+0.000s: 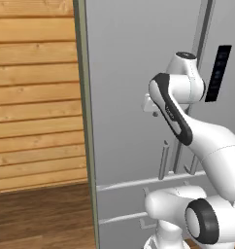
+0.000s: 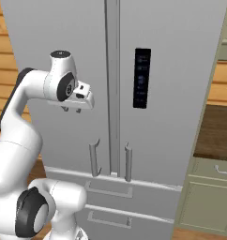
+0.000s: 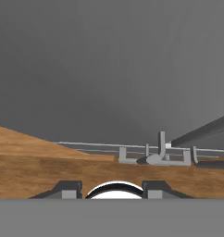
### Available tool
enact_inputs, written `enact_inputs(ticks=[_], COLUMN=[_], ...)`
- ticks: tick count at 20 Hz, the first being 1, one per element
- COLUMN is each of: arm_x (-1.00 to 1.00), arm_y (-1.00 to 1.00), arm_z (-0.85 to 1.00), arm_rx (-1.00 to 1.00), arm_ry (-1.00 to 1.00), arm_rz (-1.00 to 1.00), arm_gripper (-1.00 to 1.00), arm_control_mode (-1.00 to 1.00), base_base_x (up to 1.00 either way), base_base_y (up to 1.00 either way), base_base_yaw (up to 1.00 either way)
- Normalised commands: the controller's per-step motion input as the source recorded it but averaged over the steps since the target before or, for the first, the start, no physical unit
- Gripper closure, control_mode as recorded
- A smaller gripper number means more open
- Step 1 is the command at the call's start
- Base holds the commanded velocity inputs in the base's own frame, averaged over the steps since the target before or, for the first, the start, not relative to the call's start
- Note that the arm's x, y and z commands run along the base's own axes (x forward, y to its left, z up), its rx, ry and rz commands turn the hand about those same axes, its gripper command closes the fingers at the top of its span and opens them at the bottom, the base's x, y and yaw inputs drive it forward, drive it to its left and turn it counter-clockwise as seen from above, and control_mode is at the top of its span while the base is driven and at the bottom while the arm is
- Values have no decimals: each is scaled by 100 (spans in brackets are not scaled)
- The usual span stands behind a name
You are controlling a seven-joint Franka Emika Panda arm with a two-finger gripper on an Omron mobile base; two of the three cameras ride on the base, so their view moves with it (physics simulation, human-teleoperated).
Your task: Take the strawberry from the fridge and place it on top of the pancake, located on the dining counter.
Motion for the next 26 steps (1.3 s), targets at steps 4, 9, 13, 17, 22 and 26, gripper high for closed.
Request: enact_inputs(ticks=[4,9,13,17,22,26], arm_x=[-6,0,0,0,0,0], arm_y=[0,0,0,0,0,0], arm_z=[0,0,0,0,0,0], arm_rx=[0,0,0,0,0,0], arm_ry=[0,0,0,0,0,0], arm_rz=[0,0,0,0,0,0], arm_gripper=[-100,-100,-100,-100,-100,-100], arm_control_mode=[100,100,100,100,100,100], base_base_x=[-8,-54,-71,-86,-84,-24], base_base_y=[0,-67,-98,-21,-7,-11], base_base_yaw=[0,-1,-2,0,0,0])
